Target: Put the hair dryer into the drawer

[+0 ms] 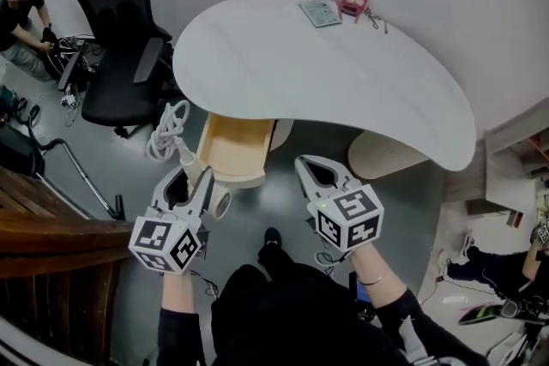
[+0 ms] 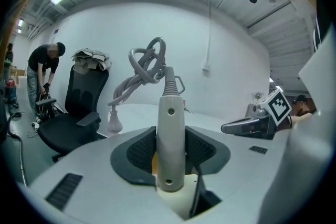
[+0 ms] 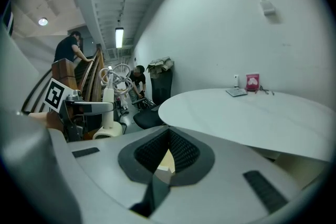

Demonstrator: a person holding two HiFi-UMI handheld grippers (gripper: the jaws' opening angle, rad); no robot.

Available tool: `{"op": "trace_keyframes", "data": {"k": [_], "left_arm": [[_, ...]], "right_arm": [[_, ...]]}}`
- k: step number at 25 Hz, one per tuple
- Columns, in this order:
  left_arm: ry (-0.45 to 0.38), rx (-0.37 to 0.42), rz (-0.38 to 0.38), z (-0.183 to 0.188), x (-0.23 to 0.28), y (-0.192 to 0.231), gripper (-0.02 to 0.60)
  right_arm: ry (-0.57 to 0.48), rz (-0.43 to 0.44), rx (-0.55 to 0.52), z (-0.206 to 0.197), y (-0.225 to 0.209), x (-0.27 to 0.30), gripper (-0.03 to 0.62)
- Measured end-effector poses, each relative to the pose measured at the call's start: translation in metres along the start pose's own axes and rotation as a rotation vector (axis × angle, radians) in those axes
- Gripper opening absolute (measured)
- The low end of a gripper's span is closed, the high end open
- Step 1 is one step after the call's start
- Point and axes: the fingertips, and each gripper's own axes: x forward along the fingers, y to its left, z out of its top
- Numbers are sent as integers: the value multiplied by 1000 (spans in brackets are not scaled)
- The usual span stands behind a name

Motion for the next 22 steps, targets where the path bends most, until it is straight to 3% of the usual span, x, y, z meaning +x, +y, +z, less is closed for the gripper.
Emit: {"op": "trace_keyframes", "data": {"k": [13, 22], "left_arm": [[16, 67, -34, 16, 52, 4, 176], [56, 106, -100, 9, 92, 18, 176]], "right_arm": [[13, -15, 36, 5, -29, 14, 3], [47, -48, 54, 3, -38, 37, 4]]}}
